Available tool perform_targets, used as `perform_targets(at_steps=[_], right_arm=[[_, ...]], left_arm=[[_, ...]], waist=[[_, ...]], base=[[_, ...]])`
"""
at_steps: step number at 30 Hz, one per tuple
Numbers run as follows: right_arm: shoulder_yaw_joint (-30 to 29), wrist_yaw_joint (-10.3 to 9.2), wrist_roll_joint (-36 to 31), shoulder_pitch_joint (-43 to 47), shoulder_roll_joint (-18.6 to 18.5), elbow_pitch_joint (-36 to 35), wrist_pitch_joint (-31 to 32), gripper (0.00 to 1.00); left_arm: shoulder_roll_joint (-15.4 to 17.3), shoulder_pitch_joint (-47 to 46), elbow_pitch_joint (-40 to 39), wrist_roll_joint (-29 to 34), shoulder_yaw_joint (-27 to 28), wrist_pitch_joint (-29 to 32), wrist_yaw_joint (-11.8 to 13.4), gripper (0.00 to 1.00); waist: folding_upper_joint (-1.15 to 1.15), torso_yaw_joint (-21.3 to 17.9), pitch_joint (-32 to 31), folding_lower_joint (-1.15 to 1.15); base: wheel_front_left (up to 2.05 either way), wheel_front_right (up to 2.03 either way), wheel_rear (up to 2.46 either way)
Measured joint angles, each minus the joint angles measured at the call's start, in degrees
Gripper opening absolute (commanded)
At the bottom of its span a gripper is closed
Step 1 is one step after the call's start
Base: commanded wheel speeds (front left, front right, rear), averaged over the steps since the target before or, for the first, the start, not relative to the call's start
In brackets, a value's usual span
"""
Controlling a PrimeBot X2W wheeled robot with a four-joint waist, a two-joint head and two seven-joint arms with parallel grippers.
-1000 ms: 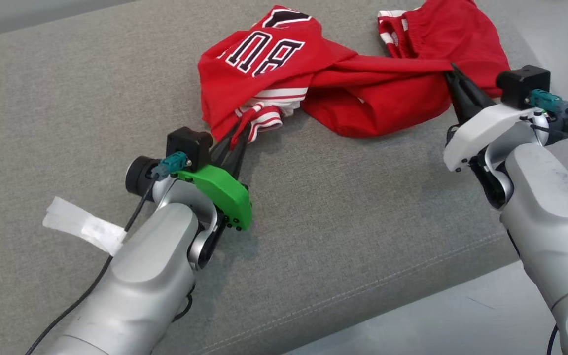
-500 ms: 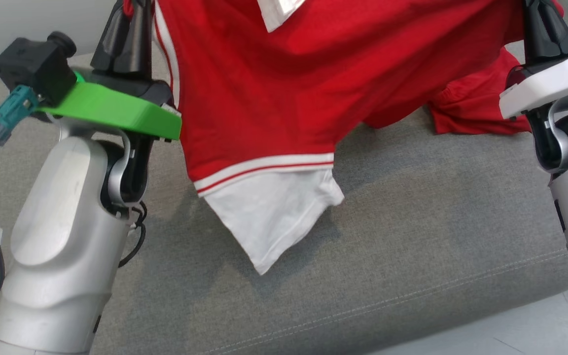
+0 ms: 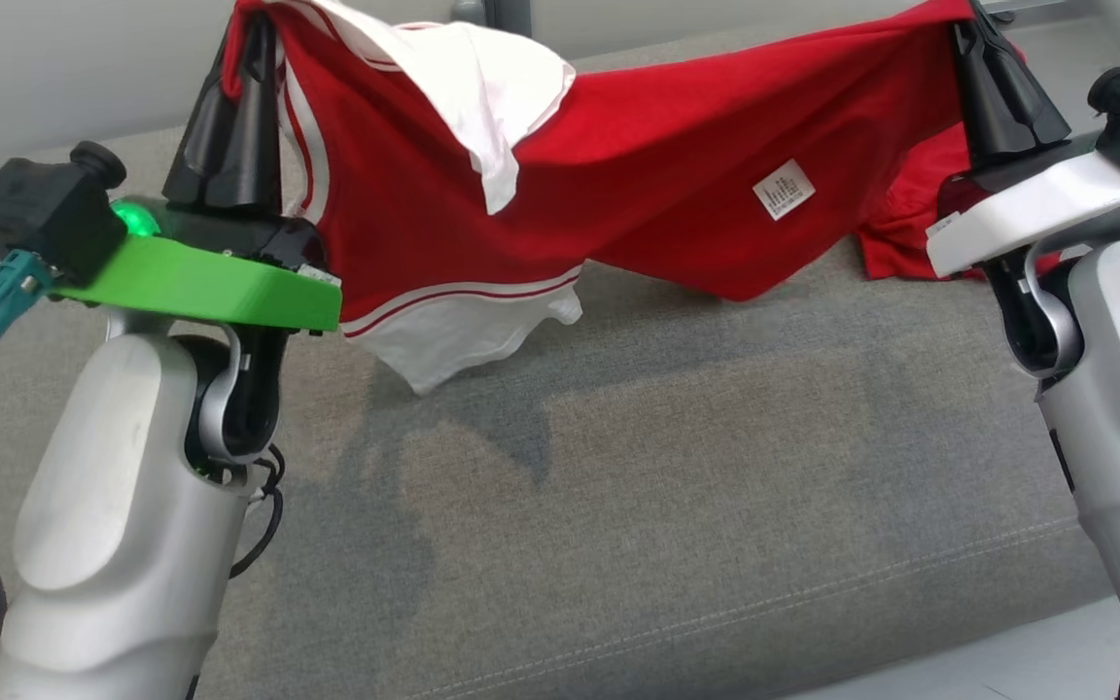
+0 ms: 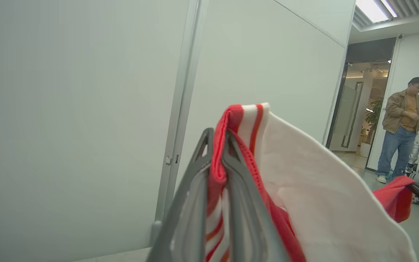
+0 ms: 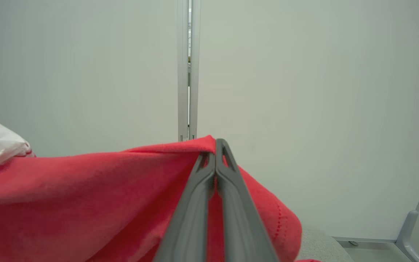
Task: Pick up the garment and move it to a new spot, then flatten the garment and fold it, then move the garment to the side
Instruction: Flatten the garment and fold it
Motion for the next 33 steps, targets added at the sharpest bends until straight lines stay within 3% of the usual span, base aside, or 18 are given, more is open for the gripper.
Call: perform_targets(at_steps=[6,11,14,20,26,27,28,33], right_arm=[[-2.65,-0.2,-0.49,1.9,-1.38,-4.22,0.0,0.0],[-5.55,-2.0,-1.37,3.65,-2.58,-10.36,-0.01,0.0],[-5.44,-2.01,-1.42,5.41,-3.14,-11.47,-0.07,0.0],[1.34,0.16,-0.97,8.89,-1.53,-6.39,1.53,0.0],[6.83,0.99,-3.47,4.14,-0.85,0.09,4.05,0.0],[7.35,0.99,-4.0,2.62,-0.63,0.75,4.05,0.0],[7.69,0.99,-4.47,1.22,-0.38,1.24,4.04,0.0],[8.87,1.0,-4.31,-0.49,2.0,4.93,3.78,0.0]], left_arm=[[-0.83,1.27,-6.91,1.82,1.91,0.0,-0.35,0.0],[-0.92,3.65,-14.64,3.46,3.65,-0.19,-0.33,0.0],[-0.89,5.98,-15.7,3.16,3.48,-0.25,-0.21,0.0],[-0.63,12.02,-7.91,-1.41,2.22,2.98,0.1,0.0],[0.71,10.92,4.93,-3.21,2.37,7.42,0.22,0.0],[0.83,9.83,6.79,-3.19,2.69,7.54,0.26,0.29],[0.79,8.5,8.21,-3.2,3.01,7.66,0.27,1.0],[-0.31,3.55,11.48,-2.54,3.44,5.82,0.31,1.0]], waist=[[0.0,0.5,-0.47,0.0],[0.0,1.38,-1.06,0.0],[0.0,1.98,-1.12,0.0],[0.0,2.63,0.42,0.0],[0.0,3.24,3.63,0.0],[0.0,3.37,4.23,0.0],[0.0,3.5,4.87,0.0],[0.0,4.2,7.88,0.0]], base=[[0.0,0.0,0.0],[0.0,0.0,0.0],[0.0,0.0,0.0],[0.0,0.0,0.0],[0.0,0.0,0.0],[0.0,0.0,0.0],[0.0,0.0,0.0],[0.0,0.0,0.0]])
